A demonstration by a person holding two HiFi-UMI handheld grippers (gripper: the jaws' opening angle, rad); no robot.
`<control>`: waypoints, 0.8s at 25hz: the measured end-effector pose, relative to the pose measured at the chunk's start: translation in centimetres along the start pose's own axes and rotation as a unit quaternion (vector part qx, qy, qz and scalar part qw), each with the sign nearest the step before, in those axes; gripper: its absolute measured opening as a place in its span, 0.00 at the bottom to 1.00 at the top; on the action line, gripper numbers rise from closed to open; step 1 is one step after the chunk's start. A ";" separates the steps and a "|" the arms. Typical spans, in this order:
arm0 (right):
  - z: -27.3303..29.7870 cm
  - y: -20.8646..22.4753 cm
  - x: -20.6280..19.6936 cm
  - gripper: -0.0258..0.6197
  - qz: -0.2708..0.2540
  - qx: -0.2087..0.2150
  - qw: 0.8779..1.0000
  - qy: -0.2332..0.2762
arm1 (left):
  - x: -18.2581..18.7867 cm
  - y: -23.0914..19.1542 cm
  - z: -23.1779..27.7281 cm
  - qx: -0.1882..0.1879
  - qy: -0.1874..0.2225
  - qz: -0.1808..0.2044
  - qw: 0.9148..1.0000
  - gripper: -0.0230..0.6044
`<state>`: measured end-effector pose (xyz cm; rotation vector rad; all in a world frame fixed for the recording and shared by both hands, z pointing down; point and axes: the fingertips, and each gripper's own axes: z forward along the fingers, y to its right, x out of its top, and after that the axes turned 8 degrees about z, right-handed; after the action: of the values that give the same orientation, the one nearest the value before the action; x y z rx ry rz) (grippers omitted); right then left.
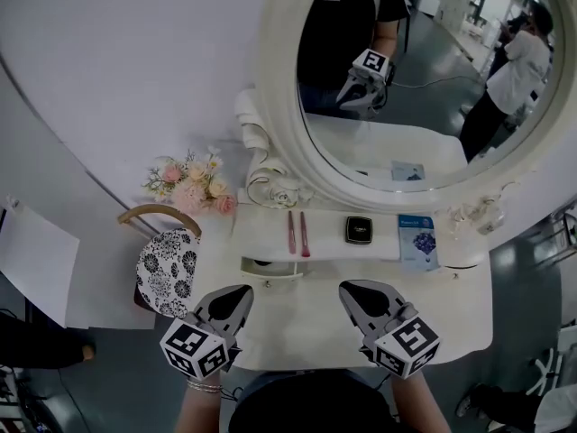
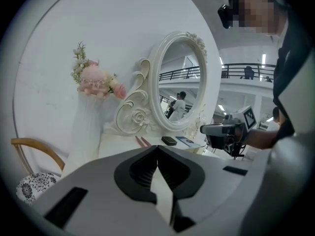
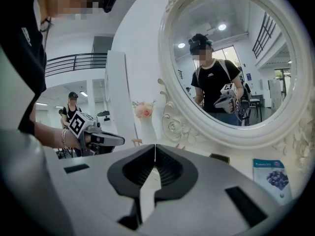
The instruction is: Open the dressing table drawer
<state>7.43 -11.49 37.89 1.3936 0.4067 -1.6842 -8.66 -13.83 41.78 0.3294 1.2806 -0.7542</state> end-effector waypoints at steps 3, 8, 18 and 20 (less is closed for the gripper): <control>-0.4 0.5 0.4 0.07 -0.007 -0.008 1.000 0.005 | 0.8 0.3 0.0 -0.001 0.008 0.010 1.000 0.07; -1.0 0.9 1.2 0.07 -0.007 -0.020 1.000 0.016 | 2.2 0.6 -0.2 0.002 0.016 0.030 0.999 0.07; -1.7 1.2 3.5 0.07 -0.012 -0.013 0.999 0.036 | 4.9 0.6 -1.0 0.013 0.028 0.053 0.998 0.07; -1.7 1.1 4.2 0.07 -0.012 -0.010 0.999 0.041 | 5.3 0.3 -1.2 0.021 0.031 0.057 0.998 0.07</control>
<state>9.42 -12.58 33.86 1.4515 0.4864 -1.6430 -8.87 -14.63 36.38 0.4596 1.2948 -0.6798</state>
